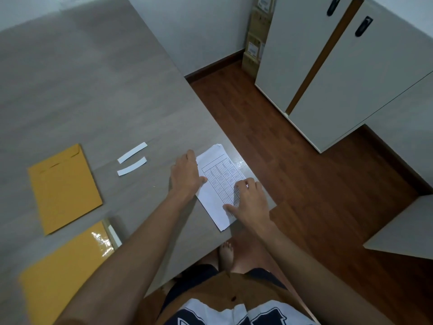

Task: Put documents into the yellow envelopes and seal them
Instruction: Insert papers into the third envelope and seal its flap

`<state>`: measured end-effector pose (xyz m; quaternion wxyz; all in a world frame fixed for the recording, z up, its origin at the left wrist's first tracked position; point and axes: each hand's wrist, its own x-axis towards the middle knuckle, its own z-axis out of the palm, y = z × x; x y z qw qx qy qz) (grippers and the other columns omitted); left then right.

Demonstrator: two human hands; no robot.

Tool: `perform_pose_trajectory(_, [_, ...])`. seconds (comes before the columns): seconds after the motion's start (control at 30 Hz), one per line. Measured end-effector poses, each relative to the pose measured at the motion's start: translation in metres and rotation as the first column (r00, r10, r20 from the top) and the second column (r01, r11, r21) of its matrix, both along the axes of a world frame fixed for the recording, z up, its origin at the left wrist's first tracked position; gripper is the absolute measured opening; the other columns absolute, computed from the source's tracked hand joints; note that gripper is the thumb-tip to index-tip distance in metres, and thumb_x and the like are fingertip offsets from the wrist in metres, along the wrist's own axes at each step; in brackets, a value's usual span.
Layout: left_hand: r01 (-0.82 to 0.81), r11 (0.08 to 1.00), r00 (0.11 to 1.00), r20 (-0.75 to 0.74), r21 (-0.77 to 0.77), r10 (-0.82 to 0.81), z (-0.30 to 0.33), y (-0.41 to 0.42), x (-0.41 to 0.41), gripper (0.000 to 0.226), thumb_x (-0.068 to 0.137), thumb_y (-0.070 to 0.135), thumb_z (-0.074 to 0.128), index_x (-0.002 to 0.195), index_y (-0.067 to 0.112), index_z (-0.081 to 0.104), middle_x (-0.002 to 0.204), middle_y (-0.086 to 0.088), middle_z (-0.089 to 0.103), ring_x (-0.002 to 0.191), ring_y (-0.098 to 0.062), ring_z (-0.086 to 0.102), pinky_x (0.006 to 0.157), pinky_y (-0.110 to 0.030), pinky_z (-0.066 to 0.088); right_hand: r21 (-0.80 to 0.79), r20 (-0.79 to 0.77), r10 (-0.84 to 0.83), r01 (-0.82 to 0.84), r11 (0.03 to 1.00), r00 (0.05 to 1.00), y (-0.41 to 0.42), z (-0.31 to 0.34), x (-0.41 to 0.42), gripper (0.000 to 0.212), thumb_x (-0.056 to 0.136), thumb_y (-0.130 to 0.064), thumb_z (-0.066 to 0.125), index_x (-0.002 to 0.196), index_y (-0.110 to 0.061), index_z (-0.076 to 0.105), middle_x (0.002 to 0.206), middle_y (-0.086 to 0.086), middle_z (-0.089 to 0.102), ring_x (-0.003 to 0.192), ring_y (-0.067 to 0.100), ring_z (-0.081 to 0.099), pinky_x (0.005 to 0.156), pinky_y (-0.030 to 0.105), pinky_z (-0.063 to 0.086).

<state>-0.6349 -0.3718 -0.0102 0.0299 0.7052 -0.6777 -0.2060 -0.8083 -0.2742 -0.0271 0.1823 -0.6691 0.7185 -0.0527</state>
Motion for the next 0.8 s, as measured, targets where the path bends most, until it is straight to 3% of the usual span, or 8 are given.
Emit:
perform_pose_trajectory(0.27, [0.096,0.995,0.990,0.103,-0.038,-0.092,-0.009,0.001,-0.003,0.063,0.079,0.037,0.077,0.131,0.017,0.048,0.130,-0.006,0.055,0.116,-0.025,0.051,0.096,-0.039,0.042,0.025,-0.006,-0.027,0.027,0.999,1.000,-0.001,0.005,0.002,0.066,0.075,-0.060,0.071,0.122,-0.019,0.052,0.126,0.003,0.052,0.110,0.018,0.046,0.092,0.029,0.044])
perform_pose_trajectory(0.43, [0.124,0.991,0.984,0.137,-0.060,-0.114,-0.015,0.002,-0.004,0.065,0.081,0.044,0.074,0.134,0.016,0.047,0.134,-0.005,0.053,0.119,-0.022,0.050,0.099,-0.038,0.041,0.035,-0.006,-0.029,0.030,0.999,1.000,-0.001,0.007,0.002,0.066,0.077,-0.061,0.068,0.126,-0.021,0.050,0.130,0.001,0.050,0.113,0.016,0.045,0.095,0.027,0.042])
perform_pose_trajectory(0.6, [0.063,0.997,0.997,0.036,-0.035,-0.062,-0.011,-0.003,-0.005,0.061,0.079,0.034,0.078,0.128,0.014,0.049,0.128,-0.007,0.056,0.114,-0.024,0.053,0.095,-0.037,0.045,0.026,-0.014,-0.017,0.018,1.000,1.000,-0.001,0.006,0.001,0.065,0.077,-0.061,0.068,0.124,-0.020,0.049,0.128,0.002,0.050,0.111,0.017,0.045,0.094,0.028,0.042])
perform_pose_trajectory(0.8, [0.100,0.994,0.990,0.104,-0.053,-0.094,-0.009,-0.008,-0.009,0.055,0.084,0.033,0.073,0.128,0.009,0.050,0.127,-0.009,0.049,0.114,-0.024,0.049,0.096,-0.037,0.045,0.035,-0.025,-0.021,0.022,0.999,0.999,-0.001,0.006,0.001,0.066,0.077,-0.062,0.067,0.125,-0.021,0.048,0.130,0.001,0.049,0.112,0.017,0.044,0.094,0.028,0.043])
